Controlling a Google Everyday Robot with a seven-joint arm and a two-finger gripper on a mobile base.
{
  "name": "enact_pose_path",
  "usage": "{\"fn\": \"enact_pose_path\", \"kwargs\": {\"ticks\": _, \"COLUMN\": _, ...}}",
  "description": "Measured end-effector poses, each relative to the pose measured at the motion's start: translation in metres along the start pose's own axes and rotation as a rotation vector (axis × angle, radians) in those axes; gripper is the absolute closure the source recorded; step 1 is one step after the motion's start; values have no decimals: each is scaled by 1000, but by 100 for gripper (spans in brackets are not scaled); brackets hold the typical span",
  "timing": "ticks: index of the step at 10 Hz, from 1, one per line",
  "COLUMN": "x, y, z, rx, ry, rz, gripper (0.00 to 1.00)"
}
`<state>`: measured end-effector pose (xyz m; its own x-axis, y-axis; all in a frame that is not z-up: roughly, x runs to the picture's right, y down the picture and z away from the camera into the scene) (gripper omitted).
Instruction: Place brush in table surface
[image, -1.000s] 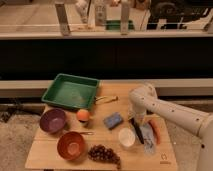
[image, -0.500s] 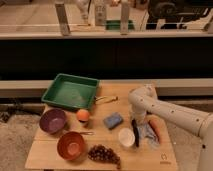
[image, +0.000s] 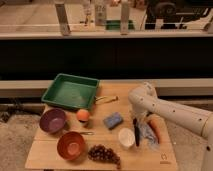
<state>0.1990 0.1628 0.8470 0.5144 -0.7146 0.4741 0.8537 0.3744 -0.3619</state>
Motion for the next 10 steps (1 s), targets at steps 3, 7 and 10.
{"fn": "enact_pose_path", "kwargs": {"ticks": 3, "x": 9, "y": 1, "z": -25, "rx": 23, "ry": 45, "rz": 27, "gripper": 100}}
{"fn": "enact_pose_path", "kwargs": {"ticks": 7, "x": 14, "y": -5, "z": -62, "rx": 61, "ry": 64, "rz": 6, "gripper": 100}}
{"fn": "enact_pose_path", "kwargs": {"ticks": 10, "x": 13, "y": -8, "z": -82, "rx": 69, "ry": 74, "rz": -45, "gripper": 100}}
